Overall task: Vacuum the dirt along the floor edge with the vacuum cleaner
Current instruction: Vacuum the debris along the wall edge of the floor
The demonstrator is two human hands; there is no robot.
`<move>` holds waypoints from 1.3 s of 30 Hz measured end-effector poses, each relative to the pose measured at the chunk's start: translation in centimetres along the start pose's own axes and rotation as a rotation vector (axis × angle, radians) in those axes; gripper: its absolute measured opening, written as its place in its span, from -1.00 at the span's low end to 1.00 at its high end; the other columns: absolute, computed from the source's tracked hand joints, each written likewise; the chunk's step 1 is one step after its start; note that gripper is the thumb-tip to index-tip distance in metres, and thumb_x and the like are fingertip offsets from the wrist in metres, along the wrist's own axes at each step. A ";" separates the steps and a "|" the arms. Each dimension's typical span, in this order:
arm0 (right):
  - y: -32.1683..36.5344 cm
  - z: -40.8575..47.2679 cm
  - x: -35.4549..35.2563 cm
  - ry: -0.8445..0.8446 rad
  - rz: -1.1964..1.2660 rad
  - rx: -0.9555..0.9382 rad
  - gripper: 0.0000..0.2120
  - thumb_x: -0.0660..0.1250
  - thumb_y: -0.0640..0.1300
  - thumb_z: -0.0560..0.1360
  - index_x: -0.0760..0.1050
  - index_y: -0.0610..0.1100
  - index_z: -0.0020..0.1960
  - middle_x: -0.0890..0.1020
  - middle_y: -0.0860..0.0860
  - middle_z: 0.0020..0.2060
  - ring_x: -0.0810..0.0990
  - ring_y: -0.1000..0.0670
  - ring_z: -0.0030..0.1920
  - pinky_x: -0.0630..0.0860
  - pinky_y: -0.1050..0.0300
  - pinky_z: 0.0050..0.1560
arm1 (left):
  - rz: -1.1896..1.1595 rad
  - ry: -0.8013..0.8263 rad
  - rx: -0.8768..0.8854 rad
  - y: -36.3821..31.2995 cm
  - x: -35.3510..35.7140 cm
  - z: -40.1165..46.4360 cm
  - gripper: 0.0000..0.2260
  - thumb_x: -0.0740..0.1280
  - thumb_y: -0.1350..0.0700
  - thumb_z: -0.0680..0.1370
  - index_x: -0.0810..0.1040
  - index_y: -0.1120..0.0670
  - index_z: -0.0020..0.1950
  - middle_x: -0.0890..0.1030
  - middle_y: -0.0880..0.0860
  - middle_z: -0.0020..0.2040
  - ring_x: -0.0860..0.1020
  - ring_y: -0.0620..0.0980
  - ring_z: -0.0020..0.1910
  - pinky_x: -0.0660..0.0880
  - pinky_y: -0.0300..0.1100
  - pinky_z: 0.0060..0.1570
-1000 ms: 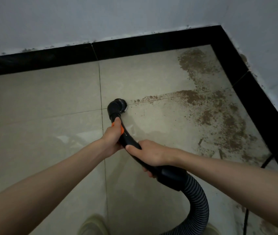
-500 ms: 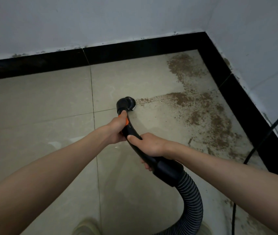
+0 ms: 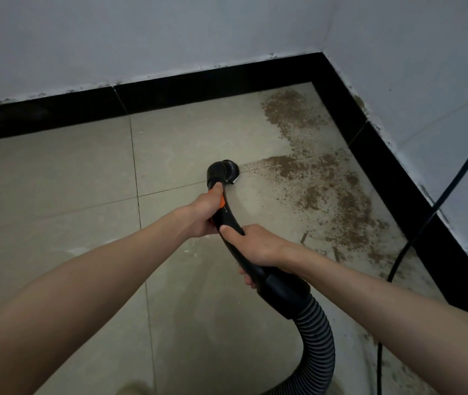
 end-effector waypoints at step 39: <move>-2.3 2.6 -7.2 -0.207 0.111 -0.029 -0.53 0.10 0.20 0.62 0.39 -0.22 -0.13 0.56 -0.13 -0.44 0.54 -0.04 -0.58 0.49 0.16 -0.54 | 0.180 0.105 0.090 -4.7 8.2 4.5 -0.59 0.06 -0.20 0.63 0.40 0.12 -0.10 0.47 0.06 -0.25 0.48 -0.02 -0.32 0.47 -0.26 -0.45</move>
Point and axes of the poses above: each hand's wrist, its own z-axis towards the middle knuckle, its own x-axis out of the palm, y = z × x, the point moved 7 cm from there along z, towards the middle knuckle
